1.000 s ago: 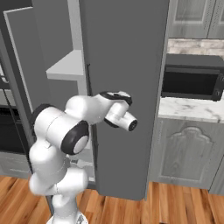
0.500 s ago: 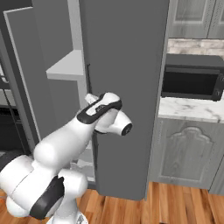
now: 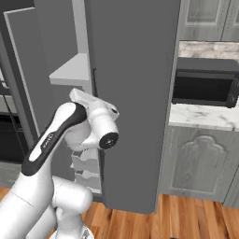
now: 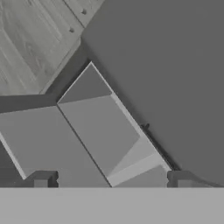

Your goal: Pick up the frozen fish from the freezer, place it on any shelf in the fridge, and close the fridge and freezer doors when done.

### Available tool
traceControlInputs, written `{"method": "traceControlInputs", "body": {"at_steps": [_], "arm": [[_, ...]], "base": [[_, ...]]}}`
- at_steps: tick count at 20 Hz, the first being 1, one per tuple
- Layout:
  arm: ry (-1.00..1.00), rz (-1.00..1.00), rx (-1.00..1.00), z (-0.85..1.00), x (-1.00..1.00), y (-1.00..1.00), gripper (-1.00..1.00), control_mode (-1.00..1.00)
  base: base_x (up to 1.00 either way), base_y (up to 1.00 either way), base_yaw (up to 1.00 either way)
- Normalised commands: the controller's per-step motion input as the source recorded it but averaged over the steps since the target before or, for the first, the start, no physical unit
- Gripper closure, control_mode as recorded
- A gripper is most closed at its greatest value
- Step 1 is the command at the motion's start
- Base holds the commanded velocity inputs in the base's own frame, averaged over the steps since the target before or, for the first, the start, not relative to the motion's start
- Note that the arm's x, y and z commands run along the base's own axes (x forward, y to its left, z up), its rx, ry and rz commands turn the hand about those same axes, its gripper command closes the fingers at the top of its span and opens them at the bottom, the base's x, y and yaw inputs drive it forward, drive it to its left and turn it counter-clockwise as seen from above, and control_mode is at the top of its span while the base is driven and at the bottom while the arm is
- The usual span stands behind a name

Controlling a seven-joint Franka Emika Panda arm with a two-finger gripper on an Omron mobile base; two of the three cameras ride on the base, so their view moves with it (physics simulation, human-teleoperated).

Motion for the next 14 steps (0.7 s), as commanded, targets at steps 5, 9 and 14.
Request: {"method": "traceControlInputs", "body": {"at_steps": [5, 9, 14], "arm": [[0.26, -0.19, -0.05, 0.75, -1.00, 0.00, -1.00, -1.00], [0.48, -0.15, -0.12, 0.68, -0.99, 0.00, -1.00, -1.00], [0.58, -0.06, -0.23, 0.61, -0.72, 0.01, -1.00, -1.00]], "base": [[0.00, 0.00, 0.00], [0.00, 0.00, 0.00], [0.00, 0.00, 0.00]]}}
